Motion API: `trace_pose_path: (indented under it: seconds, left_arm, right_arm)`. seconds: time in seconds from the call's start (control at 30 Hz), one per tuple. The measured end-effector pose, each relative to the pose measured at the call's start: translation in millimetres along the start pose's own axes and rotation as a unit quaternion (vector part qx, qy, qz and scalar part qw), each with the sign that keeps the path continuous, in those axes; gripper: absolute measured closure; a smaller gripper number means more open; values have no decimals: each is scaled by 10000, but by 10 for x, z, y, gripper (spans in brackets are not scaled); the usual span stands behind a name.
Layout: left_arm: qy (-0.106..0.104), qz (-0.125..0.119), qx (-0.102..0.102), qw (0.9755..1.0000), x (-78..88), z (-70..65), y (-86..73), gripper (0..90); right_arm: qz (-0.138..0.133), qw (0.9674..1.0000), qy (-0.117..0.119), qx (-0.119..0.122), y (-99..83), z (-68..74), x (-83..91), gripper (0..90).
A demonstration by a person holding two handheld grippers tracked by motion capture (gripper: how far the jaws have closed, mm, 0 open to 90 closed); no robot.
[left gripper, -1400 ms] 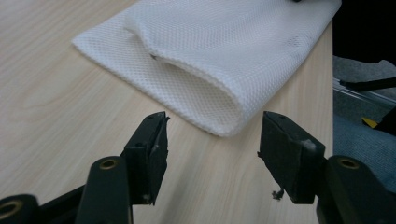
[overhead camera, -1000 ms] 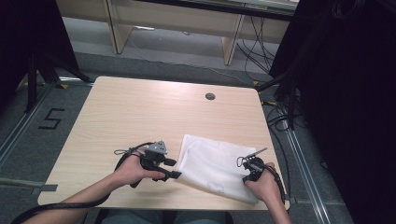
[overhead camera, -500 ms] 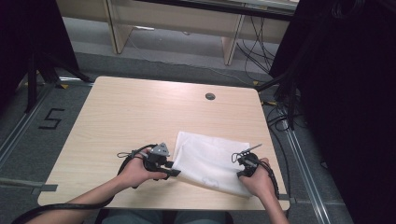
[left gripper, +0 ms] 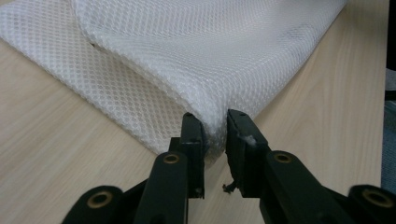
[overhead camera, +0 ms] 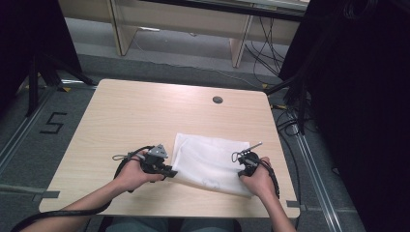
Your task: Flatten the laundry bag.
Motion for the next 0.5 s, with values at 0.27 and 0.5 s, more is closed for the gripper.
trace_pose_path:
  seconds: [0.27, 0.5]
  left_arm:
    - [211, 131, 107, 9996, 186, 160, -122, 796]
    - [381, 162, 133, 9991, 318, 260, -208, 805]
  right_arm:
    - [-178, 9994, 6, 298, 267, 189, -112, 900]
    - [-278, 9986, 38, 441, 429, 325, -178, 900]
Point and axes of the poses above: each handheld gripper's, and its own axes: x roughly backward along the jaws, y roughly out of its top, z roughly to its left, the point moved 2 cm from there along -x, roughly forward along the jaws, and after that the axes turned 1 degree about y, right-handed, at the moved point
